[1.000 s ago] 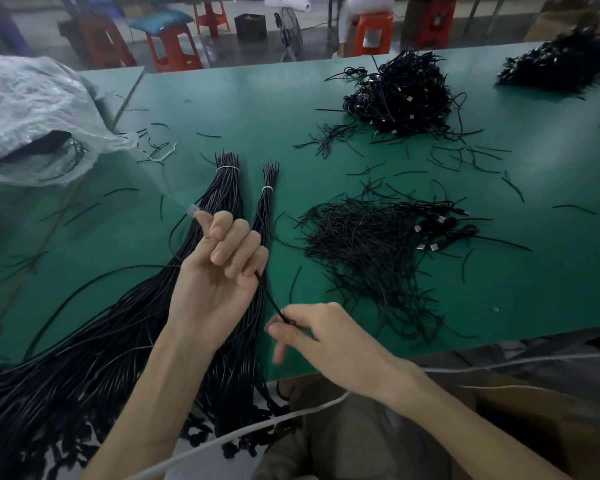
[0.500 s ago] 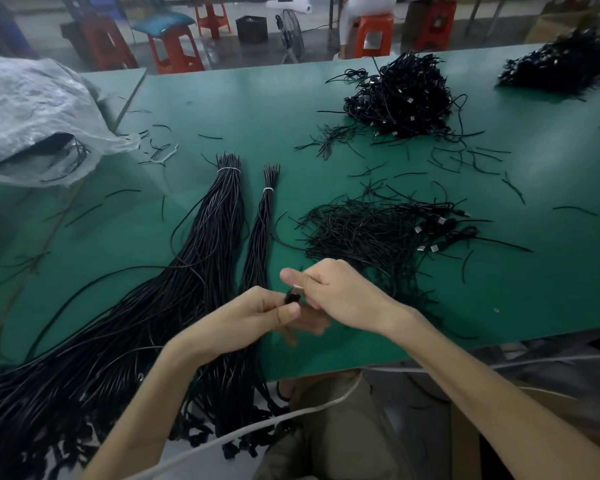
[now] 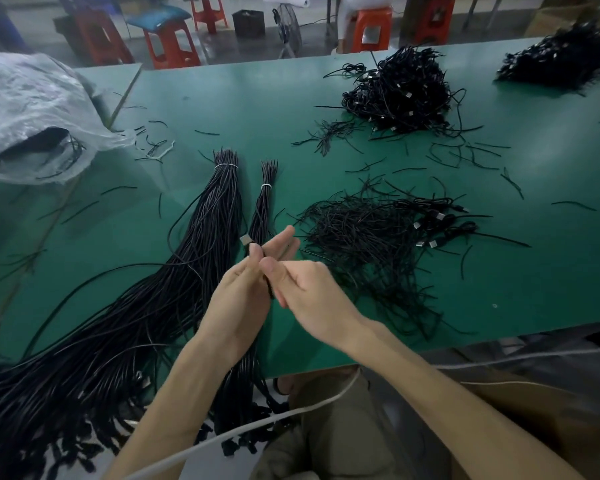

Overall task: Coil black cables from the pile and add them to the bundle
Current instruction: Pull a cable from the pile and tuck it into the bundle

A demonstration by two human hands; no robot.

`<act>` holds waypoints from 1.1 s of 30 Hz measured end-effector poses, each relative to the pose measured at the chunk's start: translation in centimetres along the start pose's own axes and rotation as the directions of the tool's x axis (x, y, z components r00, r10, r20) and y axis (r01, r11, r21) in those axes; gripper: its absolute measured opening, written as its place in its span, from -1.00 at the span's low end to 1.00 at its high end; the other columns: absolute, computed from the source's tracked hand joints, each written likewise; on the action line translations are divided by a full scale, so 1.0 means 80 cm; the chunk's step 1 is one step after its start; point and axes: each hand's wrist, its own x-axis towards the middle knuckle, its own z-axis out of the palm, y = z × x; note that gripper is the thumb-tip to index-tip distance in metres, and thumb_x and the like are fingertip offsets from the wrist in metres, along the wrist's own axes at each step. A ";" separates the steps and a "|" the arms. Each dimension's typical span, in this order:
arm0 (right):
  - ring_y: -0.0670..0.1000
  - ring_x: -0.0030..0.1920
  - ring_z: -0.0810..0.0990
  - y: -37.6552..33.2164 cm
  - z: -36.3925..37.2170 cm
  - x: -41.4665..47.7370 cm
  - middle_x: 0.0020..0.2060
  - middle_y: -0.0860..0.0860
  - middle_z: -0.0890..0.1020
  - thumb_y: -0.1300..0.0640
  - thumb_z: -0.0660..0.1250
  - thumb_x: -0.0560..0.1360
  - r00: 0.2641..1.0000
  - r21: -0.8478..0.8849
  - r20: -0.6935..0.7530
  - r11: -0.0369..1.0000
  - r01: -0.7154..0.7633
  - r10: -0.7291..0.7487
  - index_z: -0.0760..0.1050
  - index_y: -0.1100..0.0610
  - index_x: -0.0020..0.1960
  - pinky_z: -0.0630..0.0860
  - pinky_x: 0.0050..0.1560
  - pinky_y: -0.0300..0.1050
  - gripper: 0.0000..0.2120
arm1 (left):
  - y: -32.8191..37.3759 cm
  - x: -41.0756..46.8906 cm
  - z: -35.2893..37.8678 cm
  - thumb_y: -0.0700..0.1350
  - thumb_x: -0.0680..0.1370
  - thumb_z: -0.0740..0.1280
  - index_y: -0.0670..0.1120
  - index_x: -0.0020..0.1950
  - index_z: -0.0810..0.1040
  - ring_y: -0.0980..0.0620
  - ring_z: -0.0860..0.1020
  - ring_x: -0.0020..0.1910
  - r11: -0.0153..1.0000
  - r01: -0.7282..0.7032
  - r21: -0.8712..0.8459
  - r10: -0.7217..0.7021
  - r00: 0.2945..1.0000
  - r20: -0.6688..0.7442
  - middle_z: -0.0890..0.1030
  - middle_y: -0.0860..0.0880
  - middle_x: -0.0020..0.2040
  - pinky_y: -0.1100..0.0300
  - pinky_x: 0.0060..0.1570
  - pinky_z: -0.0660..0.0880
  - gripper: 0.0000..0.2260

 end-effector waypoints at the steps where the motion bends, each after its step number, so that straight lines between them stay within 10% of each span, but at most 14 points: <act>1: -0.13 -0.52 0.33 0.003 0.007 -0.001 -0.55 -0.10 0.40 -0.21 0.10 0.69 1.000 0.012 0.002 1.000 0.002 -0.002 0.35 0.06 -0.40 0.27 -0.38 -0.28 -0.43 | 0.003 0.001 0.001 0.08 0.75 -0.03 -0.16 0.53 0.41 0.05 0.42 0.50 0.997 0.005 -0.083 -0.005 1.000 0.004 0.50 -0.03 0.49 0.05 0.49 0.29 -0.51; 6: -0.09 -0.51 0.25 0.043 0.022 -0.010 -0.56 -0.11 0.29 -0.30 0.09 0.66 0.997 0.003 0.059 0.999 -0.045 0.045 0.24 0.09 -0.41 0.25 -0.39 -0.20 -0.38 | 0.035 0.004 -0.019 0.00 0.77 0.06 -0.17 0.12 0.63 0.11 0.69 0.07 0.700 -0.055 -0.712 0.029 0.998 -0.049 0.68 -0.04 0.22 0.22 0.08 0.62 -0.61; 9: -0.02 -0.50 0.19 0.069 0.009 -0.008 -0.53 -0.03 0.22 -0.37 0.09 0.62 0.994 -0.048 0.036 0.994 -0.098 0.100 0.18 0.10 -0.41 0.21 -0.39 -0.13 -0.35 | 0.048 -0.006 -0.043 -0.07 0.78 0.06 -0.06 -0.04 0.57 0.18 0.36 -0.50 0.659 -0.004 -0.752 0.083 0.994 0.067 0.63 0.08 -0.14 0.32 -0.43 0.31 -0.65; 13: -0.07 -0.52 0.15 0.075 -0.010 0.017 -0.55 -0.03 0.18 -0.30 0.13 0.64 0.986 -0.082 -0.118 0.988 -0.129 0.118 0.15 0.08 -0.44 0.13 -0.43 -0.20 -0.37 | 0.042 -0.022 -0.050 0.12 0.70 0.21 -0.06 -0.18 0.59 0.16 0.28 -0.57 1.000 0.013 -0.028 -0.006 0.968 0.251 0.55 -0.01 -0.32 0.27 -0.43 0.25 -0.62; 16: -0.07 -0.53 0.19 0.060 -0.018 0.043 -0.58 -0.03 0.23 -0.18 0.18 0.68 0.964 -0.041 -0.249 0.994 -0.105 0.092 0.20 0.11 -0.47 0.16 -0.45 -0.14 -0.37 | 0.025 -0.023 -0.037 0.11 0.71 0.16 -0.14 -0.06 0.67 0.05 0.51 -0.50 0.848 0.011 0.529 -0.184 0.944 0.275 0.71 -0.08 -0.20 0.16 -0.41 0.31 -0.58; 19: -0.05 -0.52 0.23 0.036 -0.014 0.058 -0.58 0.03 0.28 -0.18 0.20 0.67 0.962 -0.011 -0.269 0.999 -0.040 0.036 0.23 0.21 -0.47 0.24 -0.41 -0.06 -0.32 | 0.012 -0.018 -0.018 0.01 0.67 0.17 -0.14 0.19 0.67 0.07 0.71 -0.11 0.784 0.002 0.620 -0.088 0.990 0.108 0.75 -0.05 0.04 0.22 -0.18 0.60 -0.64; 22: -0.14 -0.56 0.32 0.016 -0.002 0.053 -0.63 -0.14 0.33 -0.14 0.20 0.69 0.968 0.004 -0.250 1.000 0.028 -0.027 0.26 0.03 -0.51 0.41 -0.39 -0.18 -0.38 | 0.003 -0.010 -0.018 0.03 0.65 0.19 -0.11 0.33 0.60 0.02 0.64 0.25 0.916 0.030 0.400 0.042 0.985 -0.170 0.69 -0.06 0.24 0.12 0.26 0.56 -0.63; 26: -0.13 -0.58 0.31 0.022 0.024 0.030 -0.61 -0.14 0.34 -0.18 0.14 0.70 0.985 0.038 -0.167 0.998 0.059 -0.052 0.31 0.03 -0.48 0.28 -0.45 -0.25 -0.39 | 0.011 0.004 -0.026 0.04 0.73 0.06 -0.21 0.44 0.50 -0.01 0.56 0.38 0.999 -0.031 0.009 0.032 0.962 -0.271 0.61 -0.12 0.36 0.07 0.37 0.43 -0.55; 30: -0.09 -0.55 0.15 0.052 0.033 0.020 -0.57 -0.08 0.19 -0.26 0.10 0.68 0.991 -0.051 -0.131 0.999 -0.009 0.002 0.15 0.07 -0.45 0.12 -0.47 -0.24 -0.37 | 0.032 0.004 -0.033 0.02 0.74 0.12 -0.11 0.14 0.54 0.17 0.57 -0.24 0.835 -0.071 -0.546 -0.020 0.987 -0.159 0.67 0.03 0.06 0.27 -0.10 0.55 -0.72; 33: -0.09 -0.55 0.12 0.063 0.015 0.032 -0.57 -0.09 0.16 -0.14 0.12 0.71 0.975 -0.074 -0.217 0.995 -0.066 0.049 0.13 0.04 -0.45 0.09 -0.48 -0.25 -0.40 | 0.045 -0.011 -0.034 0.04 0.76 0.13 0.00 -0.13 0.49 0.17 0.27 -0.47 0.870 -0.032 -0.492 0.036 0.999 -0.003 0.47 0.13 -0.25 0.32 -0.32 0.37 -0.68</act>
